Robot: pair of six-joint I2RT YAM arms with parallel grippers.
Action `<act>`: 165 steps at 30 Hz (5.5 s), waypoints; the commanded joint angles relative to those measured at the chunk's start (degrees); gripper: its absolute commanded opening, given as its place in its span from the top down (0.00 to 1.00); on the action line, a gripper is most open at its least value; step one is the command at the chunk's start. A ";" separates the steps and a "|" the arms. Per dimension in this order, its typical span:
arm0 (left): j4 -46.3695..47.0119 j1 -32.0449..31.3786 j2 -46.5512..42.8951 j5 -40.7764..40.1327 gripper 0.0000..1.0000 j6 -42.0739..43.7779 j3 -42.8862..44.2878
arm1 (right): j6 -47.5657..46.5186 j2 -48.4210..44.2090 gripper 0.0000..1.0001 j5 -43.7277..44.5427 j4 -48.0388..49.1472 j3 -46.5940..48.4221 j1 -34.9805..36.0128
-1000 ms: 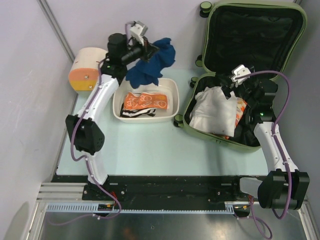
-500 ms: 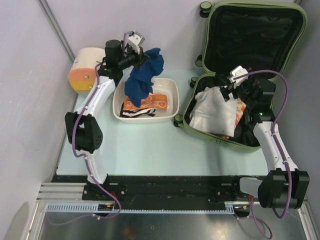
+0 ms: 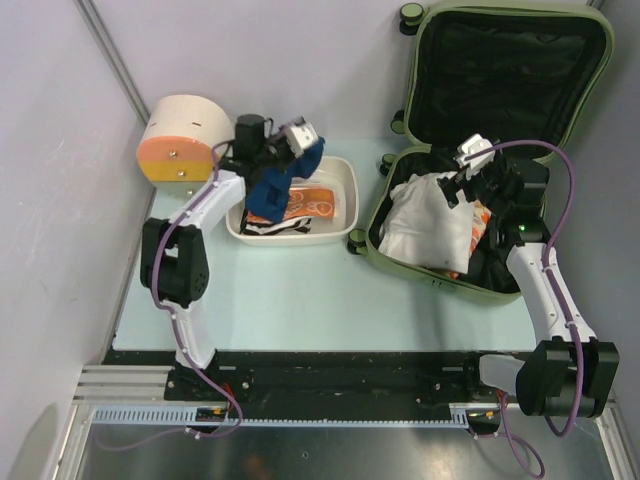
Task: Open, take out, and arrange the luggage
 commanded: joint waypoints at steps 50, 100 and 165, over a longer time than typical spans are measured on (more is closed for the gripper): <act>-14.01 -13.78 -8.81 8.28 0.16 -16.32 0.40 | 16.34 29.69 0.28 -18.44 -50.62 4.89 -21.80; -6.10 -28.20 9.83 -11.68 0.71 -20.45 9.28 | 61.42 11.58 1.00 -32.07 -7.21 4.71 -23.55; -8.82 -20.02 17.12 -13.09 0.05 -15.35 32.93 | 35.16 14.22 0.22 -10.35 -13.42 9.63 -19.78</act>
